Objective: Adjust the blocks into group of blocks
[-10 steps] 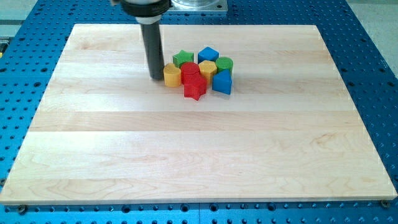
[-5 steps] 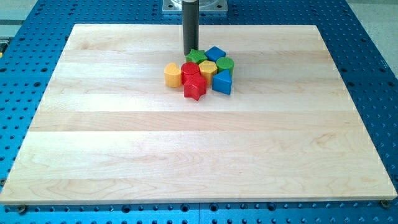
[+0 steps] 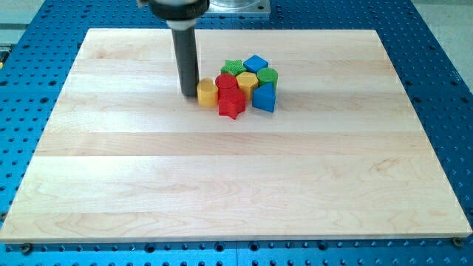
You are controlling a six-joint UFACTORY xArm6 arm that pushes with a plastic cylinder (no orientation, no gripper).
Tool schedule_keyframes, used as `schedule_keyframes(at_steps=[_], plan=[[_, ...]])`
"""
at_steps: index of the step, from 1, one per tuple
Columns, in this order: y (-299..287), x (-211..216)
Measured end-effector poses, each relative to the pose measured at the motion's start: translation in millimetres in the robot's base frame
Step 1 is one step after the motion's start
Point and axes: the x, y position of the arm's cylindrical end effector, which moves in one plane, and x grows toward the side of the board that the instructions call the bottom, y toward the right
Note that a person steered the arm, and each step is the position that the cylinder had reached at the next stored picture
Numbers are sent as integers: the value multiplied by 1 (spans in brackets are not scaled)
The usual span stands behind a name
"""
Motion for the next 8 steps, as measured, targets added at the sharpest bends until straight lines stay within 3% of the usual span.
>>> schedule_keyframes(at_steps=[3,5,6,8], plan=[[45,23],[41,40],[64,60],[124,48]])
